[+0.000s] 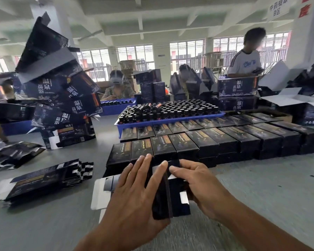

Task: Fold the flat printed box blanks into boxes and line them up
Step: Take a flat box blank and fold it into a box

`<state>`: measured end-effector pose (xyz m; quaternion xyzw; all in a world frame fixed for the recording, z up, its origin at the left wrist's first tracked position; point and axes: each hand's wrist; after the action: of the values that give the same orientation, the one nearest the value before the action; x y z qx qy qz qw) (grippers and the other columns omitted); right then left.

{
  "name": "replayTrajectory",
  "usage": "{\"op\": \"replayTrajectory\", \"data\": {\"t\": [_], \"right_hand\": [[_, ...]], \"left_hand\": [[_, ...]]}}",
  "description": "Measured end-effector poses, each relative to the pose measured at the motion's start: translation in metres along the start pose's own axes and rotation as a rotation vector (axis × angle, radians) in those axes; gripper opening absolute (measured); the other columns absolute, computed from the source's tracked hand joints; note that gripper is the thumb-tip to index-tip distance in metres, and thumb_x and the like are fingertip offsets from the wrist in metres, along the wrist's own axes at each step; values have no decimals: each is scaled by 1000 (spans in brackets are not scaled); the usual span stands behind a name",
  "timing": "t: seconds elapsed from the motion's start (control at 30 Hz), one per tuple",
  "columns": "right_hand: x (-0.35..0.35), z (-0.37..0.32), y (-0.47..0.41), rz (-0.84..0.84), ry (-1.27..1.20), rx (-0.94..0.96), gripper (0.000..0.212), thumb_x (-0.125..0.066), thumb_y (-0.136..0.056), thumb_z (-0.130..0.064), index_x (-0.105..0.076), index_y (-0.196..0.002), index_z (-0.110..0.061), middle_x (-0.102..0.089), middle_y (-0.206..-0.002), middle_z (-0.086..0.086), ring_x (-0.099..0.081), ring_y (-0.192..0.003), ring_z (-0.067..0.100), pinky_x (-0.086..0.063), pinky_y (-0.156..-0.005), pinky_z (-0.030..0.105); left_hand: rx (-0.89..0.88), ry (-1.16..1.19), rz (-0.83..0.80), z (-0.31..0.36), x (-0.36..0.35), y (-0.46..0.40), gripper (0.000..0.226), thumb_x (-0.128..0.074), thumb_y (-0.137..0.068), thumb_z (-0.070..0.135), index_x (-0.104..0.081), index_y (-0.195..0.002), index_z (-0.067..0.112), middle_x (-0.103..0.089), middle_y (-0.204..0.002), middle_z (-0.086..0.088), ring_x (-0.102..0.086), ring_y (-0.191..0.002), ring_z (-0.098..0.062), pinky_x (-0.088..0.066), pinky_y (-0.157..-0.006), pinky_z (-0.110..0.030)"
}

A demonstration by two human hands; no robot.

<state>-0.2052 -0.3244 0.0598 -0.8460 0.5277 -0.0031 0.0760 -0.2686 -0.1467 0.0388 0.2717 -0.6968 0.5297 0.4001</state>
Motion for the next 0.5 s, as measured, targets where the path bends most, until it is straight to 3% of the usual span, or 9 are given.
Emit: {"op": "replayTrajectory", "data": {"t": [0.07, 0.1, 0.2, 0.3, 0.4, 0.5], "right_hand": [[0, 0, 0, -41, 48, 6, 27, -56, -102, -33, -78, -88, -38, -78, -88, -2, -75, -81, 15, -62, -72, 33], [1, 1, 0, -63, 67, 6, 27, -53, -102, -40, -78, -94, -32, -77, -89, -1, -75, -83, 16, -60, -71, 31], [1, 2, 1, -99, 85, 11, 39, -48, -99, -56, -76, -104, -29, -77, -96, 1, -75, -88, 17, -59, -70, 28], [1, 2, 2, -66, 82, 61, 32, -56, -94, -53, -74, -104, -28, -76, -93, 4, -74, -80, 16, -57, -64, 26], [2, 3, 3, -26, 180, 132, 19, -68, -93, -34, -68, -110, -27, -76, -97, -4, -74, -84, 12, -60, -66, 27], [0, 3, 4, 4, 245, 200, 14, -72, -91, -22, -62, -94, -31, -75, -93, -9, -72, -81, 8, -58, -65, 22]], "left_hand": [[53, 39, -76, -1, -5, 2, 118, -36, -68, 96, 29, -150, 41, -4, -167, 5, 5, -154, -13, -1, -126, -41], [63, 50, -68, -2, -7, 3, 121, -36, -65, 100, 30, -149, 42, -10, -165, 8, -1, -154, -13, -1, -125, -40], [88, 55, -8, -7, -1, 1, 128, -42, -61, 101, 15, -156, 37, -36, -153, 6, -34, -142, -16, -15, -119, -35], [110, 17, 118, -15, 8, -2, 125, -42, -62, 99, -20, -157, 21, -59, -132, 4, -61, -115, -17, -40, -99, -33], [123, 22, 139, -18, 17, -4, 123, -41, -61, 100, -35, -150, 15, -64, -123, 3, -66, -100, -17, -48, -87, -32], [109, 11, 124, -15, 22, -3, 121, -37, -63, 100, -41, -147, 14, -59, -127, 2, -65, -92, -17, -51, -81, -32]]}}
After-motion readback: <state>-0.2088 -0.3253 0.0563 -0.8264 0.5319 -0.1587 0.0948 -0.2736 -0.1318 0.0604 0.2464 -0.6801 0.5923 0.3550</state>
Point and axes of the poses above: each hand's wrist, its own y-axis away from the middle knuckle, its own x-axis out of the back of the hand, z = x × y
